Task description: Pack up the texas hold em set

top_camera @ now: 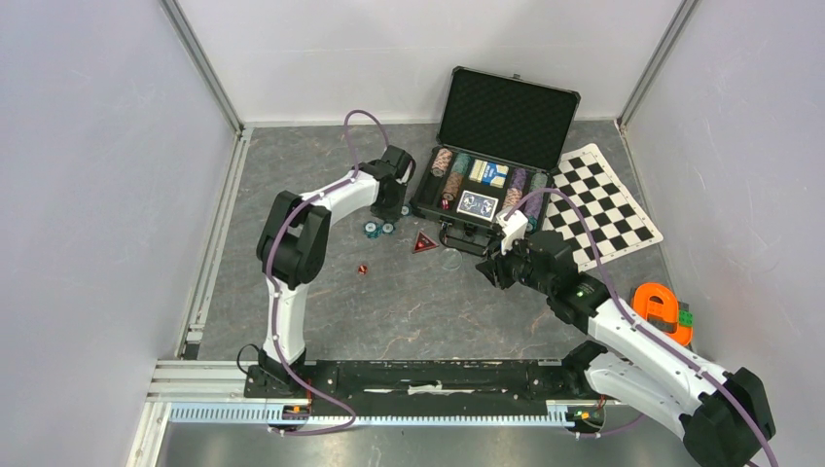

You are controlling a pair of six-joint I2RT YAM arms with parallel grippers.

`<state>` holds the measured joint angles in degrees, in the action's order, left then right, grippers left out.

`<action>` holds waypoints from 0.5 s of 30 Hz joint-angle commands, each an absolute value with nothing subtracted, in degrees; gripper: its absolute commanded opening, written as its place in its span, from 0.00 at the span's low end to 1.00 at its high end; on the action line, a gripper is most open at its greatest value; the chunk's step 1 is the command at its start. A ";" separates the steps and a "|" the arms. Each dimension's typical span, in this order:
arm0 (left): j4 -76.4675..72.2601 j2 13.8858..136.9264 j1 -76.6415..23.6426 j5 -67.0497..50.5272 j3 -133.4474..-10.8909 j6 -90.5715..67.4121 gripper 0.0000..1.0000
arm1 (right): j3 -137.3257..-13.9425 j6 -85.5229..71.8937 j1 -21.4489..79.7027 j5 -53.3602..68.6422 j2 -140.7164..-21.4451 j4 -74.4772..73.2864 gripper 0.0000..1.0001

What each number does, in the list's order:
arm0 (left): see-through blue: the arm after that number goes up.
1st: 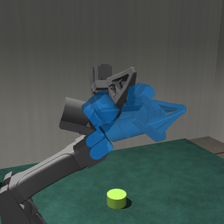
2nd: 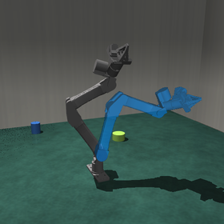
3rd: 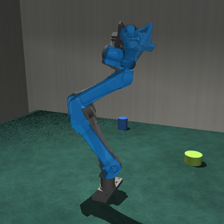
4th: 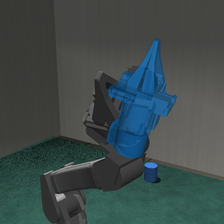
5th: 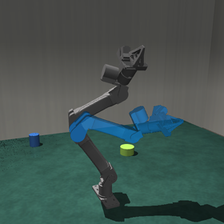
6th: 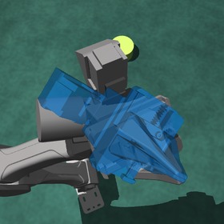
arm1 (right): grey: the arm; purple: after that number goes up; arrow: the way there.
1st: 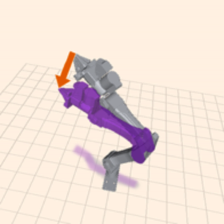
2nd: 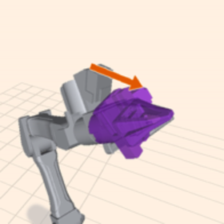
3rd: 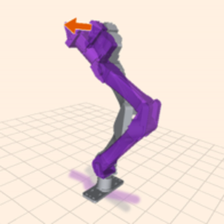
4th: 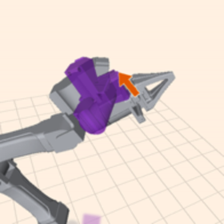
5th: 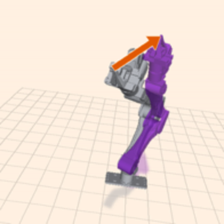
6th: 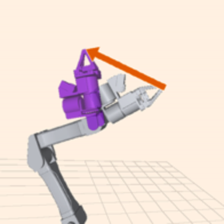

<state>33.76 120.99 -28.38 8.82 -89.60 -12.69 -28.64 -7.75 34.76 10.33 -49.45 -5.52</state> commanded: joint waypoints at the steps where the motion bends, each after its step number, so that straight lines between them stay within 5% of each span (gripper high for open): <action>1: 34.97 118.61 -28.67 7.25 -88.25 -14.34 0.34 | -28.48 -7.74 34.78 10.53 -48.99 -5.13 0.31; 4: 35.32 116.39 -28.68 7.71 -89.81 -14.02 0.37 | -28.84 -7.30 34.80 10.29 -49.52 -5.12 0.31; 12: 30.88 104.93 -28.94 9.18 -84.56 -17.33 0.67 | -28.57 -6.49 34.77 10.20 -51.57 -3.06 0.35; 15: 28.00 98.29 -29.00 10.67 -78.13 -18.68 0.99 | -28.61 -6.73 34.76 9.14 -52.33 -2.17 0.41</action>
<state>32.60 107.66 -28.62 8.88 -83.77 -14.98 -28.62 -7.25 34.76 10.28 -51.62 -5.50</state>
